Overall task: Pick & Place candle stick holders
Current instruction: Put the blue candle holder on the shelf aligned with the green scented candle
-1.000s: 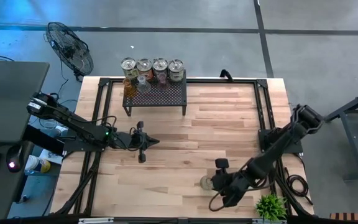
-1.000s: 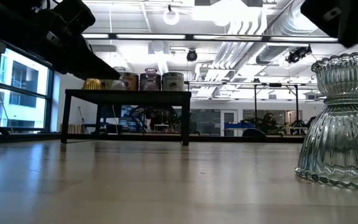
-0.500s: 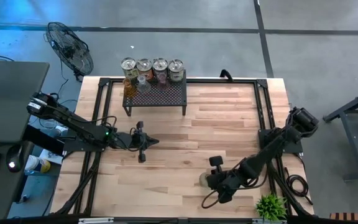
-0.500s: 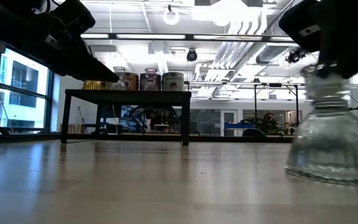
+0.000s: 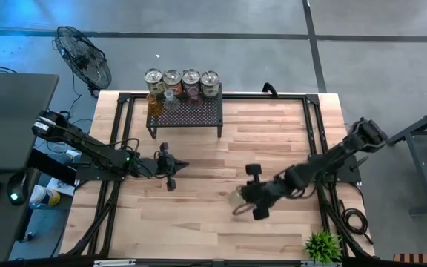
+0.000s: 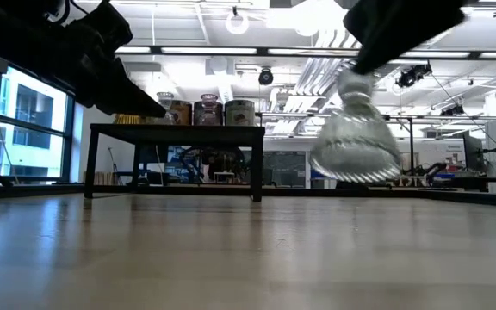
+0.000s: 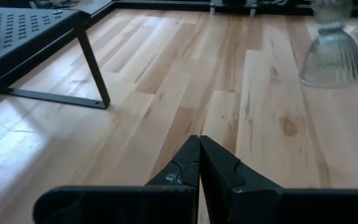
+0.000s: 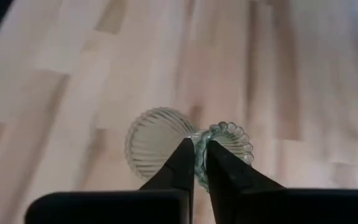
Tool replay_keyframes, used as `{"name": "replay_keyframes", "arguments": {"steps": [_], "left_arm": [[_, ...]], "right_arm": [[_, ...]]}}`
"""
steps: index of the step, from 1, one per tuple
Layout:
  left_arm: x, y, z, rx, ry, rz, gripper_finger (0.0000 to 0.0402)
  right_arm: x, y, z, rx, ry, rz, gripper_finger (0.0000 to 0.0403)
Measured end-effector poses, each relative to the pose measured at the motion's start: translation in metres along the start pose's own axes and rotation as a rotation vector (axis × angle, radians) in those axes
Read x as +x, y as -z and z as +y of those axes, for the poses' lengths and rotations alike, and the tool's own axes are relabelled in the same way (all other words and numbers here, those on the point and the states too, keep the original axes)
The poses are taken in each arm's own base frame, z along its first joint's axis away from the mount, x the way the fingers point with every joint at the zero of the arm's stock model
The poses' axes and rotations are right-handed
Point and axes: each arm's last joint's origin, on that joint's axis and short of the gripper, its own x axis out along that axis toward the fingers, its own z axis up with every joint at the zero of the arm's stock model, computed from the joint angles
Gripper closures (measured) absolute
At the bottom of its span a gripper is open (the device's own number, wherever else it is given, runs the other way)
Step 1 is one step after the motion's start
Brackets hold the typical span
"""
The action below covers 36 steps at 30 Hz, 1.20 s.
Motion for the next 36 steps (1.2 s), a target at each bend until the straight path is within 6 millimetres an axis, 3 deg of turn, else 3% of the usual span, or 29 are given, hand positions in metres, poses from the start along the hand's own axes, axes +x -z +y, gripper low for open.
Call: {"name": "replay_keyframes", "arguments": {"steps": [8, 18, 22, 26, 36], "left_arm": [[0.000, 0.001, 0.000, -0.023, -0.004, 0.004, 0.0401], [0.000, 0.000, 0.000, -0.044, -0.001, 0.001, 0.0401], [0.000, 0.000, 0.000, -0.044, 0.004, 0.002, 0.0401], [0.000, 0.000, 0.000, -0.048, 0.011, 0.004, 0.0401], [0.000, 0.000, 0.000, -0.048, 0.012, 0.005, 0.0401]], "right_arm": [[-0.019, -0.030, -0.062, -0.044, 0.110, -0.005, 0.0386], [-0.048, -0.094, -0.170, -0.132, 0.337, -0.041, 0.0386], [-0.036, -0.102, -0.215, -0.192, 0.381, 0.004, 0.0386], [-0.015, -0.098, -0.251, -0.218, 0.390, 0.075, 0.0386], [0.011, -0.087, -0.290, -0.285, 0.436, 0.144, 0.0385]]}}
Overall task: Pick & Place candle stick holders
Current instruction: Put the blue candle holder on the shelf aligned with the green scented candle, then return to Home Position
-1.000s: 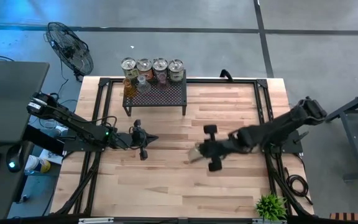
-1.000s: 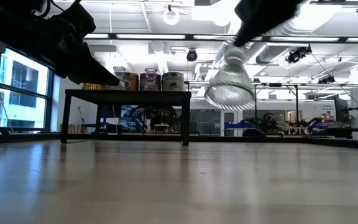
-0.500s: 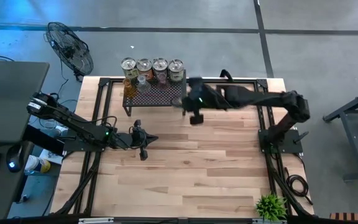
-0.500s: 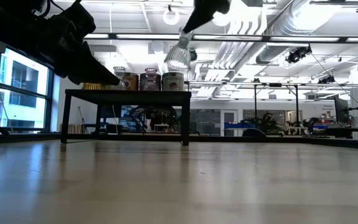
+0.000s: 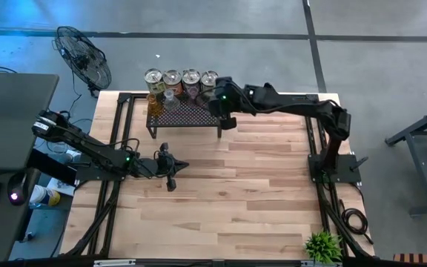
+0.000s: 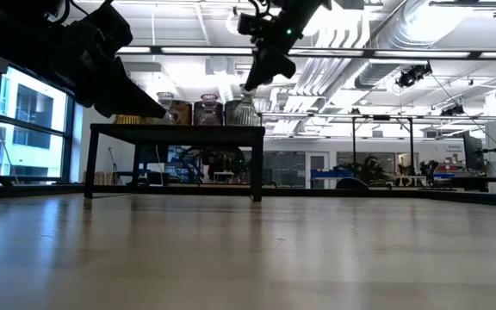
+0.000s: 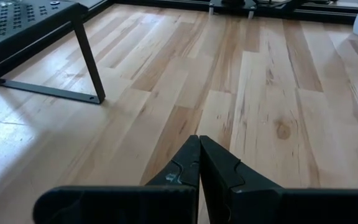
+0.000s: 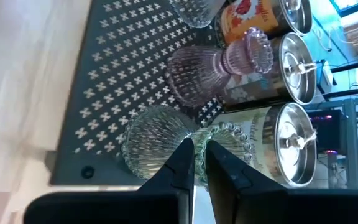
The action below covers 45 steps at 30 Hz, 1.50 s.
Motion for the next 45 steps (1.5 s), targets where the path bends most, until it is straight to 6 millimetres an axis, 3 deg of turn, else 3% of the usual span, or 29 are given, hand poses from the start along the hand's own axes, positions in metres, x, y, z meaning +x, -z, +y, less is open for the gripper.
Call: {"name": "replay_keyframes", "arguments": {"steps": [9, 20, 30, 34, 37, 41, 45], "left_arm": [[0.000, 0.000, 0.000, -0.001, 0.003, 0.000, 0.0401], [0.000, 0.000, 0.000, -0.001, 0.014, 0.004, 0.0401], [0.000, 0.000, -0.001, -0.001, 0.018, 0.004, 0.0401], [0.000, 0.000, -0.001, 0.000, 0.025, 0.006, 0.0401], [-0.002, -0.004, 0.004, 0.023, 0.088, 0.023, 0.0401], [-0.004, -0.013, 0.020, 0.004, 0.131, 0.029, 0.0401], [-0.009, -0.026, 0.035, 0.025, 0.200, -0.027, 0.0401]], "right_arm": [[0.011, 0.005, -0.007, -0.002, -0.001, -0.017, 0.0383], [0.011, 0.004, -0.011, 0.013, 0.034, -0.035, 0.0335], [0.011, 0.004, -0.013, 0.063, 0.067, -0.027, 0.0330], [-0.006, 0.005, -0.014, 0.085, 0.069, -0.004, 0.0347], [-0.029, 0.008, -0.017, 0.182, -0.052, -0.112, 0.0385], [-0.037, 0.027, -0.004, 0.268, -0.127, -0.251, 0.0394], [-0.037, 0.059, 0.029, 0.332, -0.152, -0.400, 0.0401]]}}
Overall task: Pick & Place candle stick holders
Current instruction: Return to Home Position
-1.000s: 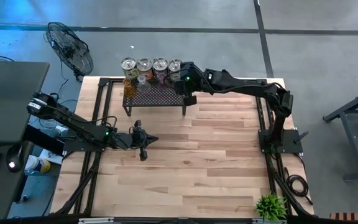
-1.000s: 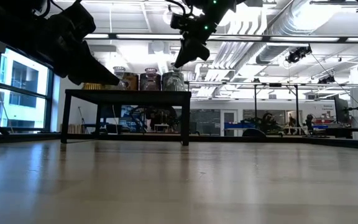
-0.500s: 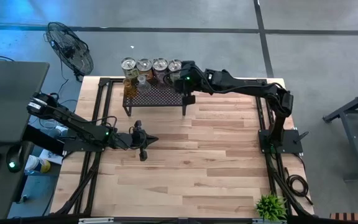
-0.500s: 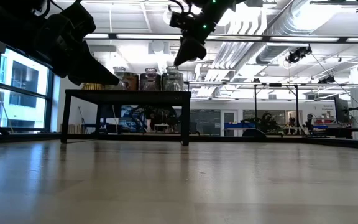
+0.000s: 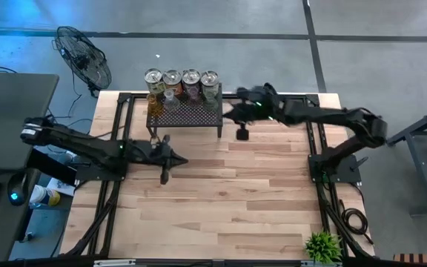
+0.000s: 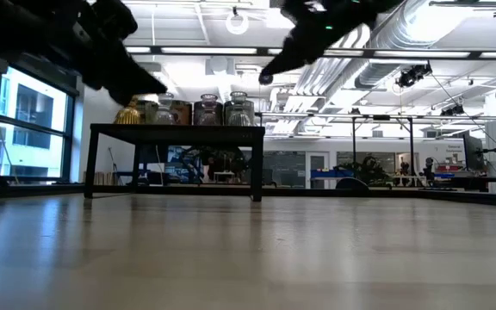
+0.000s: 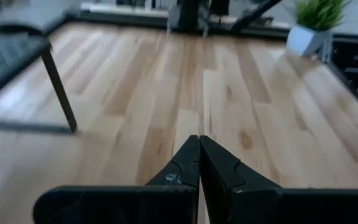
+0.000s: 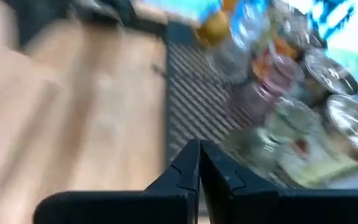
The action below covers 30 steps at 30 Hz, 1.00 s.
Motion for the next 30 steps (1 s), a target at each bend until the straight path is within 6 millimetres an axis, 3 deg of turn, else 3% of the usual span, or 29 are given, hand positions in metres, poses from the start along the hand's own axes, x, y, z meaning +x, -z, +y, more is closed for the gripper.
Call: {"name": "replay_keyframes", "arguments": {"steps": [9, 15, 22, 30], "left_arm": [[-0.034, -0.021, 0.031, 0.086, 0.031, -0.110, 0.0401], [-0.051, -0.027, 0.051, 0.098, 0.017, -0.185, 0.0402], [-0.058, 0.006, 0.073, 0.035, -0.047, -0.230, 0.0402], [-0.080, 0.030, 0.081, 0.022, -0.129, -0.333, 0.0401]], "right_arm": [[-0.060, 0.074, 0.044, 0.163, -0.020, -0.285, 0.0402], [-0.096, 0.115, 0.066, 0.228, -0.005, -0.334, 0.0402], [-0.122, 0.156, 0.078, 0.309, 0.059, -0.409, 0.0403], [-0.132, 0.193, 0.092, 0.398, 0.112, -0.477, 0.0403]]}}
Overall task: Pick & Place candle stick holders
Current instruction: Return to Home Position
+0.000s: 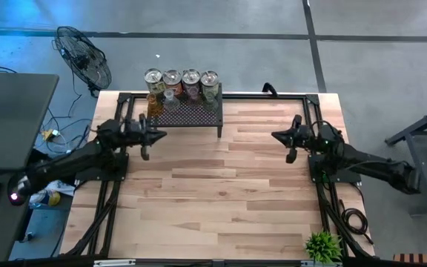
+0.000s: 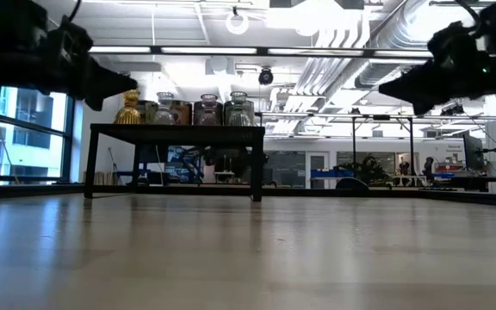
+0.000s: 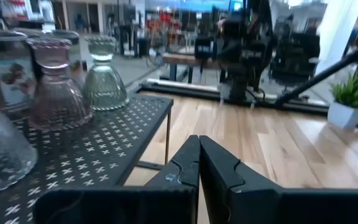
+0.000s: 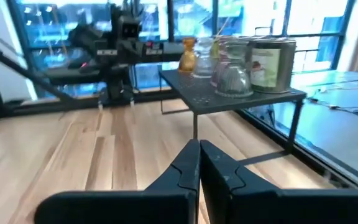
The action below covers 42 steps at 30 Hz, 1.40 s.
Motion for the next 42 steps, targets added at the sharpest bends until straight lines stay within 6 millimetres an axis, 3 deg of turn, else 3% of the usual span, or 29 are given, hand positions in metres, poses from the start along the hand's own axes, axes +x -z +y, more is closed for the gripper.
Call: {"name": "replay_keyframes", "arguments": {"steps": [3, 9, 15, 29, 42], "left_arm": [[-0.010, 0.007, 0.001, -0.018, 0.004, -0.048, 0.0401], [-0.027, 0.014, 0.004, -0.045, -0.038, -0.054, 0.0402], [-0.029, 0.015, 0.007, -0.043, -0.019, -0.047, 0.0402], [-0.029, 0.016, 0.010, -0.075, -0.087, -0.048, 0.0401], [-0.029, 0.016, 0.009, -0.106, -0.089, -0.049, 0.0401]], "right_arm": [[-0.006, 0.011, 0.000, 0.018, 0.041, -0.020, 0.0403], [-0.015, 0.014, 0.000, 0.035, 0.098, -0.007, 0.0403], [-0.019, 0.013, 0.000, 0.015, 0.183, -0.030, 0.0403], [-0.017, 0.015, 0.001, -0.088, 0.175, 0.008, 0.0403], [-0.017, 0.015, 0.001, -0.080, 0.172, 0.006, 0.0402]]}}
